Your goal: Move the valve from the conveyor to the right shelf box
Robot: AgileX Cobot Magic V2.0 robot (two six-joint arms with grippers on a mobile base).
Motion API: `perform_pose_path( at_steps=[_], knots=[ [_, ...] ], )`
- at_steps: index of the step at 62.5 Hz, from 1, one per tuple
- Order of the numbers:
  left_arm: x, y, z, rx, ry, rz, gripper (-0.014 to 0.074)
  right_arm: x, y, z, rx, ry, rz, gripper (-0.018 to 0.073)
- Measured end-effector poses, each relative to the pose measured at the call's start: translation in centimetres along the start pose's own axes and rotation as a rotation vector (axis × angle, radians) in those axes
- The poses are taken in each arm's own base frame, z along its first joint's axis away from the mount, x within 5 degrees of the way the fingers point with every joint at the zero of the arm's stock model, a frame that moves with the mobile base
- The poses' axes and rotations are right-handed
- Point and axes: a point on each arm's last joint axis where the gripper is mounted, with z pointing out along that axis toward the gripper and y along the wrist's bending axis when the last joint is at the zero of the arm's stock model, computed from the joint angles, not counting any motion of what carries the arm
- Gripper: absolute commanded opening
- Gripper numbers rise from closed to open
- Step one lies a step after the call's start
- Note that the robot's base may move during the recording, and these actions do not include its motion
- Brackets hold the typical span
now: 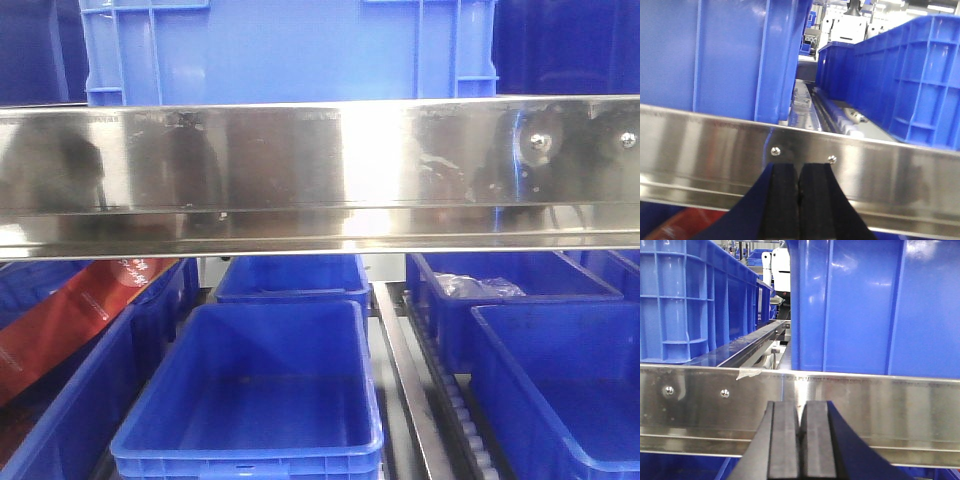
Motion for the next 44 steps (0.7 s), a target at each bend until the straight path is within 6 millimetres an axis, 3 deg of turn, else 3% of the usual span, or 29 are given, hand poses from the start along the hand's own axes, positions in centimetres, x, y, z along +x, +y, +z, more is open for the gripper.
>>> perform_pose_path(
  at_steps=[8, 44],
  knots=[
    [0.00, 0.02, 0.00, -0.002, 0.000, 0.074, -0.0111, 0.00, 0.00, 0.00, 0.000, 0.000, 0.000, -0.0168],
    [0.00, 0.02, 0.00, -0.003, 0.000, 0.080, -0.0111, 0.00, 0.00, 0.00, 0.000, 0.000, 0.000, -0.0168]
  ],
)
